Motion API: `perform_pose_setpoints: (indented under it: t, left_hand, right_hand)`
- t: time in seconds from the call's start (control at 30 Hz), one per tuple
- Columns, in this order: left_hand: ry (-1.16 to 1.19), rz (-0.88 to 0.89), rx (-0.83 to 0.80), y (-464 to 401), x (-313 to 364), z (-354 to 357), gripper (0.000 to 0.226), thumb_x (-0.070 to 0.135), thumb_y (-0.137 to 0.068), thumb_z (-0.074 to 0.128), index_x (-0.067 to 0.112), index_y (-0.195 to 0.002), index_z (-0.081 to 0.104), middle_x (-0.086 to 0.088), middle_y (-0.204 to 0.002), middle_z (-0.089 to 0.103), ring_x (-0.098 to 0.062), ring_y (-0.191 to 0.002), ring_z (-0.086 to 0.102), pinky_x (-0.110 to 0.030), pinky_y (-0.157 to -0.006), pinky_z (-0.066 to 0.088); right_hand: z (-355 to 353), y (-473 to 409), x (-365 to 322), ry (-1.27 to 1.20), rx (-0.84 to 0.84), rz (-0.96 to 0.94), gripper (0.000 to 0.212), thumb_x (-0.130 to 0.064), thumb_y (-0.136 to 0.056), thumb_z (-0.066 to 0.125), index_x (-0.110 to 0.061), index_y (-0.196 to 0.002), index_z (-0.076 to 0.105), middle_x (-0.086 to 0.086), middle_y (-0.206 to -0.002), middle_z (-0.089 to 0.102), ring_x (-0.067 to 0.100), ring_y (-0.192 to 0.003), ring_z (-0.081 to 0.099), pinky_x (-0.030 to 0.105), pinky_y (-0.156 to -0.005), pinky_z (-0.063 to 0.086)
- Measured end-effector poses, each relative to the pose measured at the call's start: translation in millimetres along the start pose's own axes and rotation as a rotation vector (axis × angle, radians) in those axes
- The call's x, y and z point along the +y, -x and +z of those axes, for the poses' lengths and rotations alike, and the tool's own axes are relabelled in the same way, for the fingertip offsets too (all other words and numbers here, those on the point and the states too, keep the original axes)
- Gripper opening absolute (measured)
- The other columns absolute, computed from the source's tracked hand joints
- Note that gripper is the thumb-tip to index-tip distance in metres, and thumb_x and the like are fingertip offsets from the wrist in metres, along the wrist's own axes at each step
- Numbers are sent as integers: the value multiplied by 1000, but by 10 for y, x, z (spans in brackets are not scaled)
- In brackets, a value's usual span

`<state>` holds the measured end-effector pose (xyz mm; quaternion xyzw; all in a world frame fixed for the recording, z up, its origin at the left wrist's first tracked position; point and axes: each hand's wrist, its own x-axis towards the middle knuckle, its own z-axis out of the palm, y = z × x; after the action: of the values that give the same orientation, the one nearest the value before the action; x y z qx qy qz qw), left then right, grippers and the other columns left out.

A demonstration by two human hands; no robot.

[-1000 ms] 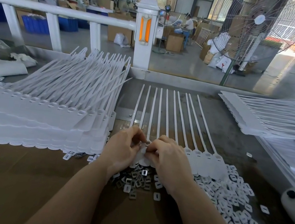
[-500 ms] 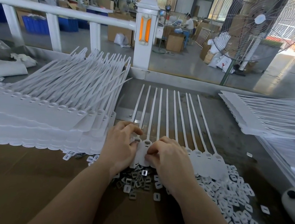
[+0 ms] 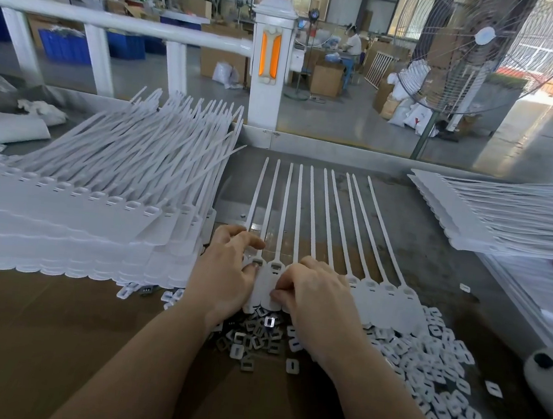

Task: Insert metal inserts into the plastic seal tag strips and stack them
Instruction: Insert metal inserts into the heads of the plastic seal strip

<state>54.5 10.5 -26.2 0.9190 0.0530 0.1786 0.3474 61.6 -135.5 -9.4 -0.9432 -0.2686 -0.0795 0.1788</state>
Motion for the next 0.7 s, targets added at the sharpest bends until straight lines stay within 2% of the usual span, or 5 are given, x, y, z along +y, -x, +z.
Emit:
perform_pose_setpoints:
  t: [0.17, 0.37, 0.57, 0.7]
  left_hand:
    - [-7, 10, 11, -9, -21, 14, 23, 15, -88, 59, 27, -107, 58, 15, -111, 31, 1, -95, 37, -10, -82, 29]
    - [-5, 18, 7, -11, -32, 22, 21, 16, -88, 59, 28, -105, 58, 15, -109, 33, 1, -94, 37, -12, -83, 30]
    - [18, 25, -11, -5, -25, 14, 19, 17, -88, 59, 33, -98, 52, 13, -112, 36, -1, -98, 39, -14, -86, 32]
    - [17, 27, -13, -1, -15, 9, 21, 18, -88, 60, 35, -95, 49, 13, -112, 35, -1, -100, 39, -15, -89, 32]
  right_hand:
    - [16, 13, 17, 11, -12, -42, 23, -36, -93, 50, -22, -110, 56, -6, -121, 52, 11, -118, 42, 32, -103, 30]
    - [-17, 30, 34, -25, 66, -86, 18, -33, -90, 55, -25, -101, 67, -10, -113, 58, 8, -110, 46, 29, -98, 32]
    - [-94, 62, 90, -39, 6, -198, 18, -31, -89, 56, -27, -101, 70, -11, -103, 60, 5, -103, 47, 24, -95, 34]
    - [-105, 56, 104, -46, -18, -230, 16, -34, -88, 60, -29, -99, 70, -13, -101, 59, -1, -96, 40, 23, -94, 31]
